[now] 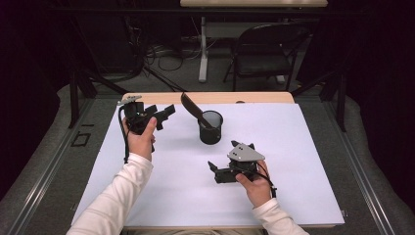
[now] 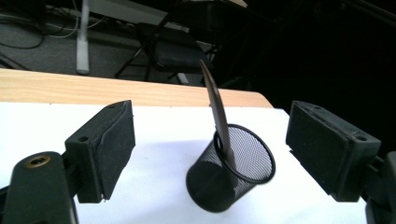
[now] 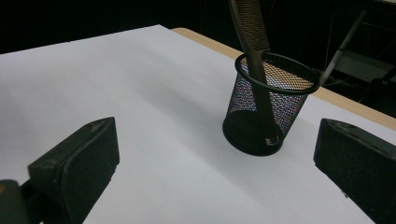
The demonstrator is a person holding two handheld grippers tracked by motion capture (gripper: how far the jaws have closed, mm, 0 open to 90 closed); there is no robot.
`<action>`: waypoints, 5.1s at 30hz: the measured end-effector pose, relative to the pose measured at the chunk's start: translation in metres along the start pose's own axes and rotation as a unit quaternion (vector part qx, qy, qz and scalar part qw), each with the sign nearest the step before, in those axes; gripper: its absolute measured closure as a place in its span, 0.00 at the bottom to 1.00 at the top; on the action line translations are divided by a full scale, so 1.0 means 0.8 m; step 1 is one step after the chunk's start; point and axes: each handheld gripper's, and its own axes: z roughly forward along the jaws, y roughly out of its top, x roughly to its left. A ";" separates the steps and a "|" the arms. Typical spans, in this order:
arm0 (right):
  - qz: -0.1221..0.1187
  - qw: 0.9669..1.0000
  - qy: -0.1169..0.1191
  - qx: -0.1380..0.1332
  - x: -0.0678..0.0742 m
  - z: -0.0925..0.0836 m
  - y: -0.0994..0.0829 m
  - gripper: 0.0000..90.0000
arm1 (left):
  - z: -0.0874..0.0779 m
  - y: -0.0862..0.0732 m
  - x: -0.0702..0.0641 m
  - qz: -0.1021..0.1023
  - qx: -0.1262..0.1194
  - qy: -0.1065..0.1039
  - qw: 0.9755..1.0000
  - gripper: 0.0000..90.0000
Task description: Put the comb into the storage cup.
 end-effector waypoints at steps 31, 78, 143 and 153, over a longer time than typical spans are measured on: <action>0.005 1.000 0.004 -0.001 0.001 0.000 0.001 0.00 | -0.053 -0.023 -0.035 0.187 0.043 -0.065 0.979 0.18; 0.029 0.999 -0.018 0.005 -0.019 -0.075 -0.012 0.00 | -0.142 -0.100 0.005 0.190 0.046 -0.083 0.977 0.18; 0.122 0.985 -0.115 0.039 -0.088 -0.113 -0.110 0.01 | -0.149 -0.172 0.094 0.193 0.049 -0.054 0.979 0.18; 0.128 0.984 -0.118 0.045 -0.094 -0.112 -0.116 0.01 | -0.146 -0.175 0.098 0.185 0.051 -0.055 0.980 0.18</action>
